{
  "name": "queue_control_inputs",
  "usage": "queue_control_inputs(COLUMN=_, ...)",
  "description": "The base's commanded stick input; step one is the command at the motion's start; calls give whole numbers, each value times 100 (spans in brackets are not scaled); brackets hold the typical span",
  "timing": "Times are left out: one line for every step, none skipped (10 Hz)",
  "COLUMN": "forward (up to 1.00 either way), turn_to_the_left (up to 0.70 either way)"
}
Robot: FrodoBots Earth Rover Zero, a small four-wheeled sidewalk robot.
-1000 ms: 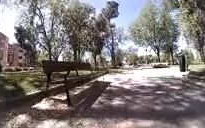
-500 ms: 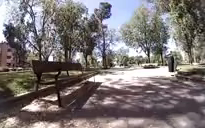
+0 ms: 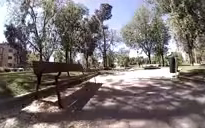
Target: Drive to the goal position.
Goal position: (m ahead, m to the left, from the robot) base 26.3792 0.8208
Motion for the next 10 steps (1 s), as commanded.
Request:
queue_control_inputs(forward=70, turn_to_the_left=-34)
queue_control_inputs(forward=70, turn_to_the_left=-34)
queue_control_inputs(forward=70, turn_to_the_left=-34)
queue_control_inputs(forward=70, turn_to_the_left=-34)
queue_control_inputs(forward=70, turn_to_the_left=-31)
queue_control_inputs(forward=70, turn_to_the_left=-12)
queue_control_inputs(forward=70, turn_to_the_left=-4)
queue_control_inputs(forward=70, turn_to_the_left=1)
queue_control_inputs(forward=70, turn_to_the_left=1)
queue_control_inputs(forward=70, turn_to_the_left=1)
